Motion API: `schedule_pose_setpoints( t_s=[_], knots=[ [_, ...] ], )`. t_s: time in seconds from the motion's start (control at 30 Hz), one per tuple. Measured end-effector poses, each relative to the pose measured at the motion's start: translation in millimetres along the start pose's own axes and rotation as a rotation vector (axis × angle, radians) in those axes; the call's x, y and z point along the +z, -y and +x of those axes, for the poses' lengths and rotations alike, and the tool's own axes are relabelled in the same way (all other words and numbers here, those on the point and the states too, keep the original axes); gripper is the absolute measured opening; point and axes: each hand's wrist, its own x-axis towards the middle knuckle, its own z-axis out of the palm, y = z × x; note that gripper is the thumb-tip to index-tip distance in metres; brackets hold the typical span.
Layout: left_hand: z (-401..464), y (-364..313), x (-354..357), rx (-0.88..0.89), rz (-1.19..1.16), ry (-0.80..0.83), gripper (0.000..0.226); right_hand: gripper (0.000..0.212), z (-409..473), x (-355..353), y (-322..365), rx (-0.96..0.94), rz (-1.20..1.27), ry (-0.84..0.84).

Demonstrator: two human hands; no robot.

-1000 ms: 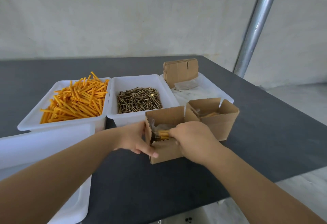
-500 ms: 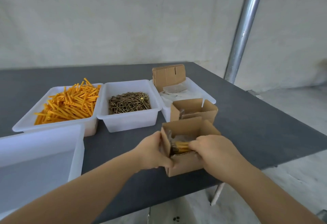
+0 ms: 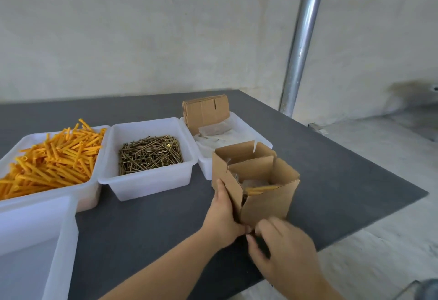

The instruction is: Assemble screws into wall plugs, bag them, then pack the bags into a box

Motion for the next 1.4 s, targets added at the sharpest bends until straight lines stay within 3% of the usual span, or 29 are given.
schedule_pose_setpoints(
  t_s=[0.07,0.13,0.23,0.47,0.9,1.07,1.2,1.4],
  knots=[
    [4.6,-4.4,-0.2,-0.006,0.038,0.040,0.145,0.019,-1.2,13.3,-2.2,0.149,0.011,0.163],
    [9.5,-7.8,-1.8,0.005,0.042,0.116,0.140,0.013,5.1,18.2,-7.9,0.268,0.040,0.133],
    [15.9,-11.5,-3.6,0.008,0.016,0.220,0.123,0.021,14.8,19.4,-8.3,0.252,-0.004,0.030],
    [41.3,-19.2,10.9,-0.027,-0.164,0.250,0.108,0.035,27.2,19.2,-32.2,0.305,-0.059,-0.016],
    [95.1,-44.0,45.4,-0.045,-0.278,0.332,0.101,0.041,37.3,22.1,-91.1,0.446,0.000,-0.079],
    [86.6,-43.1,41.9,-0.020,-0.165,0.337,0.090,0.041,43.8,17.6,-109.9,0.459,0.060,-0.084],
    [70.3,-47.5,1.7,0.053,-0.011,0.333,0.077,0.039,47.7,10.3,-97.8,0.518,-0.039,-0.073],
    [26.8,-54.6,-102.4,0.153,0.229,0.350,0.055,0.045,72.6,0.2,-39.6,0.318,0.043,-0.139]
  ],
)
